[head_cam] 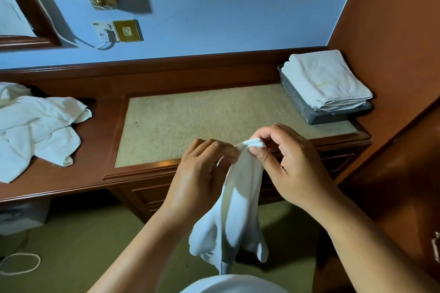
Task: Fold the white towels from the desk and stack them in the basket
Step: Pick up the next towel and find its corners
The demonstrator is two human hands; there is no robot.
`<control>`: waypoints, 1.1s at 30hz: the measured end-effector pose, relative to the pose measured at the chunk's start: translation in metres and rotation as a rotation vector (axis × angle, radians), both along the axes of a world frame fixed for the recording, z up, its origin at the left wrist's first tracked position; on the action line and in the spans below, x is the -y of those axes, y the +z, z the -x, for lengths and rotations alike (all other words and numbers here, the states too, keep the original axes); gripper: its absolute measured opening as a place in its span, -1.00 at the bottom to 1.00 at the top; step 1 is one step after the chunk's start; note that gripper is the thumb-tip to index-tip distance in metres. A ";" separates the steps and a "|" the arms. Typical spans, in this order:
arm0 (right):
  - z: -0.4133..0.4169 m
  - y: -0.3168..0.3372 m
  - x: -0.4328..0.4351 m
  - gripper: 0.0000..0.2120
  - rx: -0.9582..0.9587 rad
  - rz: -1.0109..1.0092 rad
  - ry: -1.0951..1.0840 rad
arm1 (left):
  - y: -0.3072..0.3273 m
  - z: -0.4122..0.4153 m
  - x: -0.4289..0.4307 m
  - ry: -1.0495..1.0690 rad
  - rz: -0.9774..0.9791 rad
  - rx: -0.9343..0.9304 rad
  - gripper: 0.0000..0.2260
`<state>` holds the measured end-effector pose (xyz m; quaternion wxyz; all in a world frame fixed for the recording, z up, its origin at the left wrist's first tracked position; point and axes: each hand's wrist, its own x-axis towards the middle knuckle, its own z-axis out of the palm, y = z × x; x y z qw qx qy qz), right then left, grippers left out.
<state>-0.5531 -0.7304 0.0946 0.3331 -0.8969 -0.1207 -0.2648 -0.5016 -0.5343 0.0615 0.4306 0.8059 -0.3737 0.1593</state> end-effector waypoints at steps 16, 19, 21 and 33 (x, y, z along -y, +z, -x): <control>-0.004 0.013 0.098 -0.89 0.067 -0.056 -0.039 | -0.110 0.028 0.070 0.233 -0.738 -0.406 -0.78; -0.014 0.011 0.125 -0.90 0.064 -0.137 -0.177 | -0.149 0.032 0.057 0.287 -0.936 -0.487 -0.74; -0.021 0.004 0.148 -0.88 0.042 -0.172 -0.281 | -0.163 0.026 0.044 0.353 -1.003 -0.516 -0.74; -0.028 -0.083 0.257 -0.66 -0.196 -0.577 -0.864 | -0.170 -0.020 -0.086 0.837 -1.109 -0.510 -0.82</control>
